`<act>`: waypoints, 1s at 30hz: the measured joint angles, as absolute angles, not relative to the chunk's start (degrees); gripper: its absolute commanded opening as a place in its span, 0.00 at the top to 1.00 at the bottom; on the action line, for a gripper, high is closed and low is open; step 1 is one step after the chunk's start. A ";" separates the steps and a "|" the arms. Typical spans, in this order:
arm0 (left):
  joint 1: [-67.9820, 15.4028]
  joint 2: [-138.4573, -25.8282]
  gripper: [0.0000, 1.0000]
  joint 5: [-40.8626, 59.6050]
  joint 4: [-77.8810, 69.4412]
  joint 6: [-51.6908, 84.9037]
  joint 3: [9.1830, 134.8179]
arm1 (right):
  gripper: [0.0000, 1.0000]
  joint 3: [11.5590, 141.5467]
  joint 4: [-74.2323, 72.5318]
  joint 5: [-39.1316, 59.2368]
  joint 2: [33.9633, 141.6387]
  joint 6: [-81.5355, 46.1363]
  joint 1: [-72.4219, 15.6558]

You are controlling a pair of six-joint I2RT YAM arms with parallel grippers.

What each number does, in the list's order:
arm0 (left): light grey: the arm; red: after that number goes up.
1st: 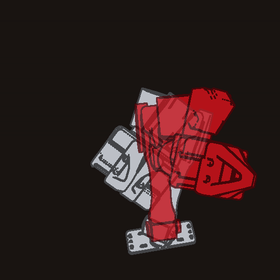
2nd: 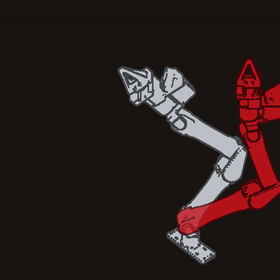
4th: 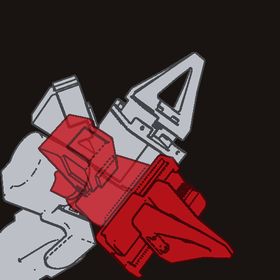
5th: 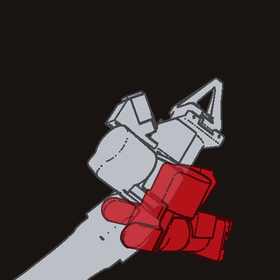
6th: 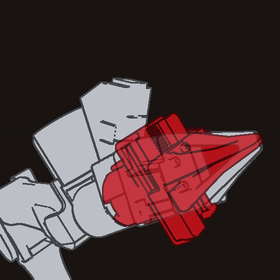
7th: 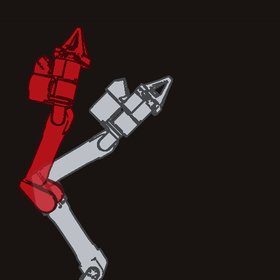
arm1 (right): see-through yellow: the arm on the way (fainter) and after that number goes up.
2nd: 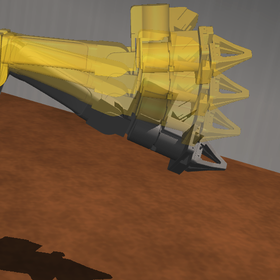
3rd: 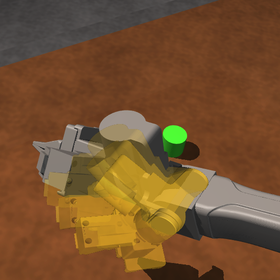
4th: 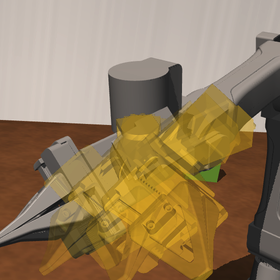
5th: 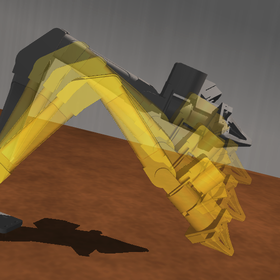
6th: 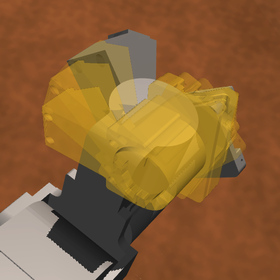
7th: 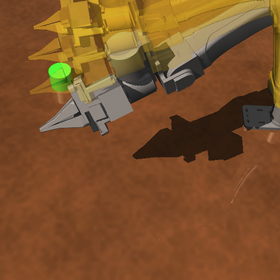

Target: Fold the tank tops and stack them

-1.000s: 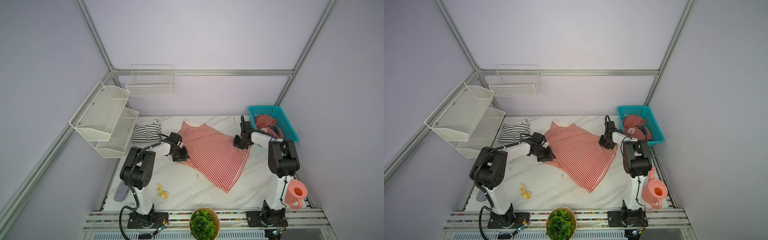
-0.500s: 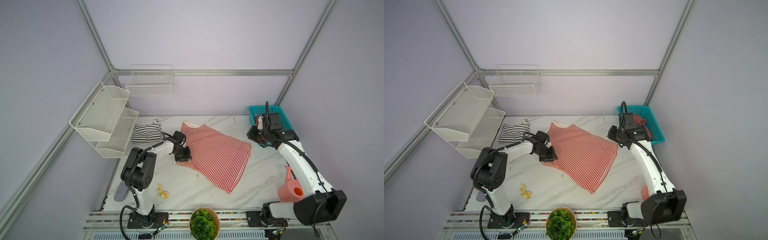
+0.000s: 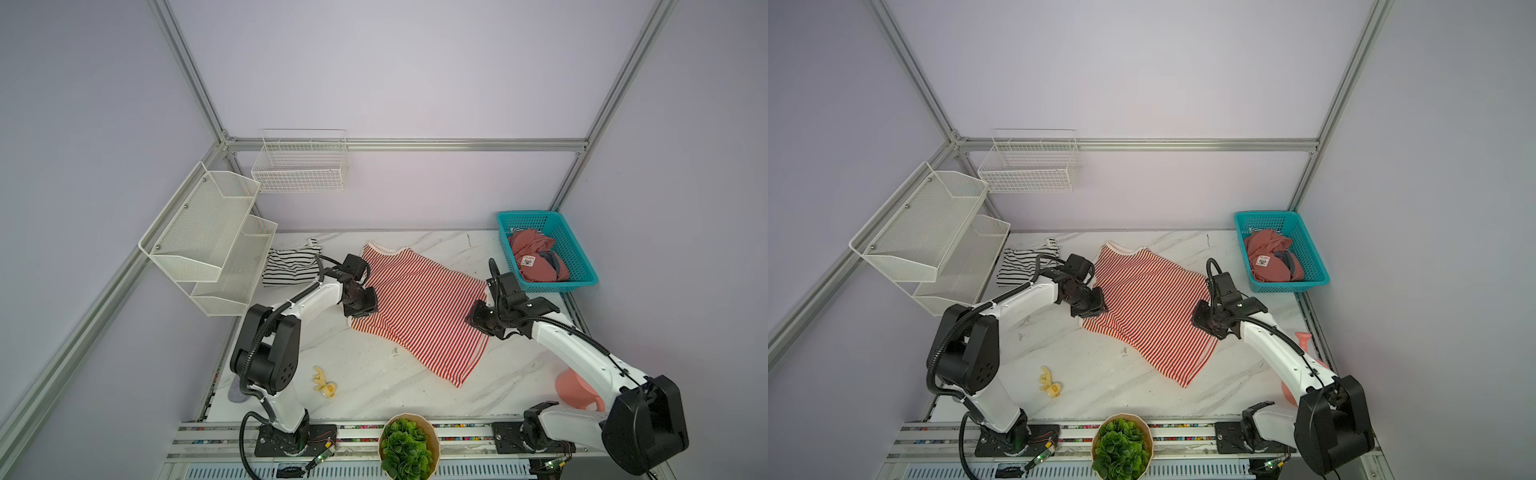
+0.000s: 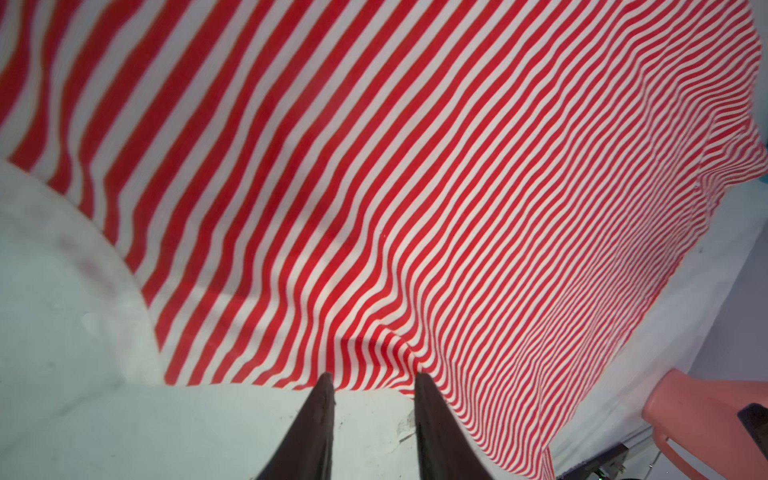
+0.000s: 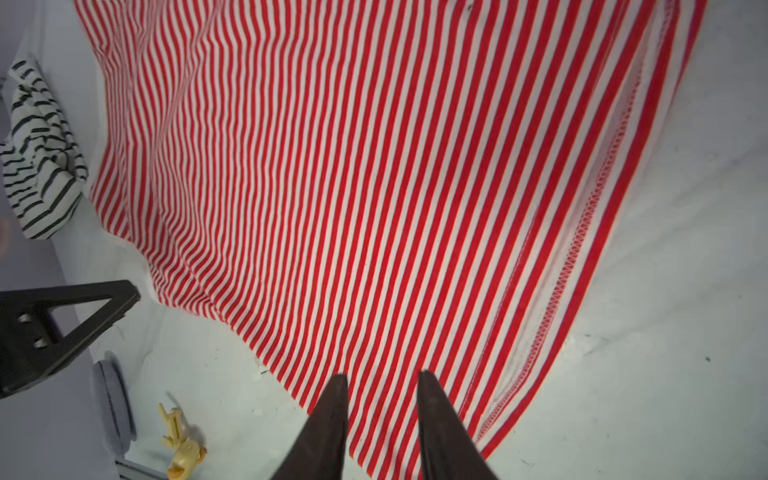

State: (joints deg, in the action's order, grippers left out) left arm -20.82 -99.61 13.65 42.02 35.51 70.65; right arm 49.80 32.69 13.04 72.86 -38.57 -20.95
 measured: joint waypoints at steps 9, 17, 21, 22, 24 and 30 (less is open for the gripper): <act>-20.51 -108.14 0.71 7.38 44.36 34.52 72.88 | 0.68 49.25 23.46 14.41 87.39 -37.26 -20.95; -18.76 -110.89 0.75 6.52 44.40 33.26 75.79 | 0.69 53.60 21.85 14.44 96.20 -33.82 -19.40; -18.70 -110.54 0.76 6.55 43.86 33.23 74.96 | 0.69 56.16 21.21 15.35 98.80 -31.81 -16.29; -18.65 -109.97 0.76 6.57 43.27 33.23 74.00 | 0.69 57.10 21.08 15.73 99.74 -31.18 -15.20; -18.63 -108.55 0.76 6.66 41.78 33.26 71.77 | 0.70 58.92 20.91 16.38 101.45 -30.13 -13.50; -18.65 -103.28 0.76 7.25 39.27 33.43 64.47 | 0.71 67.75 22.04 19.27 108.71 -26.76 -9.67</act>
